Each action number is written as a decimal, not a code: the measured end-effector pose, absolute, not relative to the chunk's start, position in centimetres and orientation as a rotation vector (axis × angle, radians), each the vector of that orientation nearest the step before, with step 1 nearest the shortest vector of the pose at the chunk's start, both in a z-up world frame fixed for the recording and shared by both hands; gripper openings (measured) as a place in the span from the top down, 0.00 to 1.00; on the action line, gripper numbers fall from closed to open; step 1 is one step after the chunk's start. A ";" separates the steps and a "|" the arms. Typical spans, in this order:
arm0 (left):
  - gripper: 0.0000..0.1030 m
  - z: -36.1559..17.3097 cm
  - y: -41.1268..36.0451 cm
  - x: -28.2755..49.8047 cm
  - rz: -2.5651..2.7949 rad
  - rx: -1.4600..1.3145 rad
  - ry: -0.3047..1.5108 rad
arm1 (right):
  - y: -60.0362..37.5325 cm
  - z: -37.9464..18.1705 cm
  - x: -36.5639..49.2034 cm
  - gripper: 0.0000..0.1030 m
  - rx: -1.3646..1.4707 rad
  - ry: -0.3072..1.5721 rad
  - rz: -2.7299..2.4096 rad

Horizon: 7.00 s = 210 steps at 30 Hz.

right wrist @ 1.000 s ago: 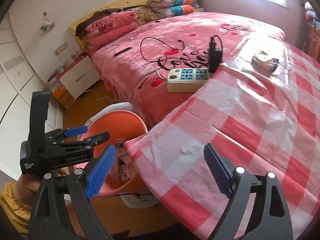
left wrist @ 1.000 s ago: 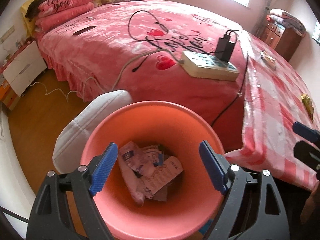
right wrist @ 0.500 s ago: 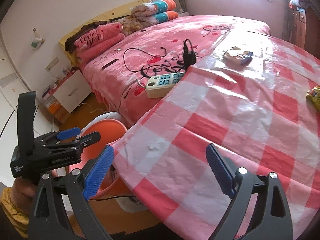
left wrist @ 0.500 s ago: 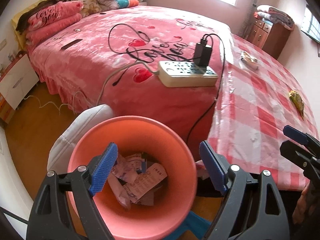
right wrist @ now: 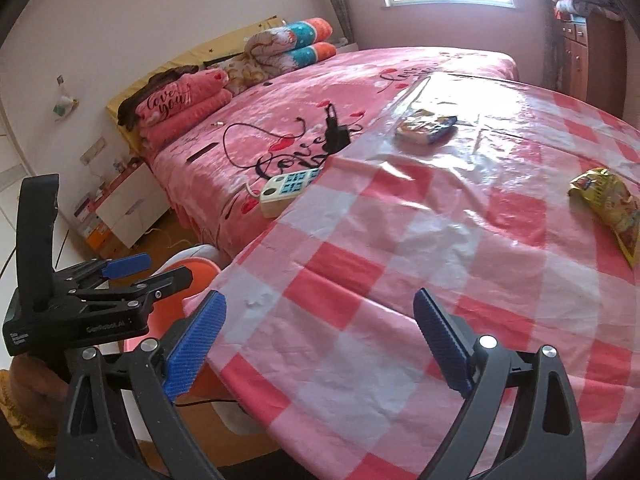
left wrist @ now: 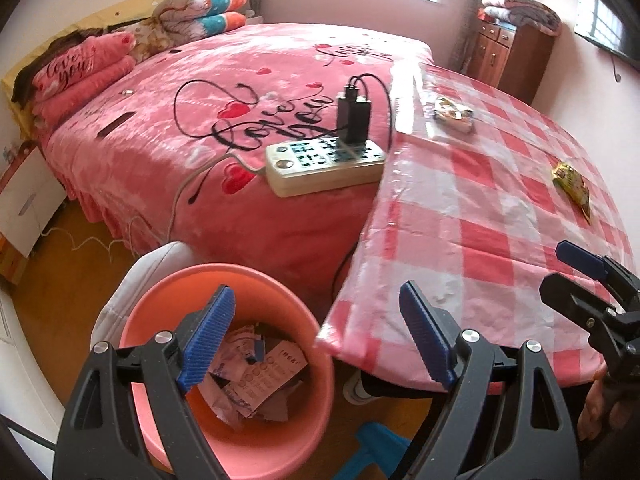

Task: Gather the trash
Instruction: 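Move both tools back to the remaining snack bags on the checked sheet, then grasp the yellow chip bag with the right tool while the left tool grasps the orange bread pack, then lift the yellow chip bag and bread pack off the sheet with both tools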

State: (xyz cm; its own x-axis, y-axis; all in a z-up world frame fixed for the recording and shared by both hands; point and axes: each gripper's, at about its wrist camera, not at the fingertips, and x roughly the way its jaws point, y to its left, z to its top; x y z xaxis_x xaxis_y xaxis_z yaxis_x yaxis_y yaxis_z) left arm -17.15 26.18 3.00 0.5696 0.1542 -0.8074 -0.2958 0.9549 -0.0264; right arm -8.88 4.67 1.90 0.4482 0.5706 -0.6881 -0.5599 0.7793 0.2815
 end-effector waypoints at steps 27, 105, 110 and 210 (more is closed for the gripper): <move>0.17 5.1 17.2 -12.5 0.190 0.082 0.912 | -4.9 2.0 -5.2 0.08 0.144 0.768 0.548; 0.19 0.9 15.1 13.0 0.044 0.014 0.923 | -14.7 0.6 9.3 0.08 -0.053 0.953 0.413; 0.28 0.9 15.1 12.7 0.024 0.003 0.904 | -15.4 1.6 10.0 0.08 -0.035 0.914 0.426; 0.59 1.6 10.1 -4.6 -0.169 -0.049 0.877 | -13.7 1.2 -5.8 0.60 0.195 0.908 0.502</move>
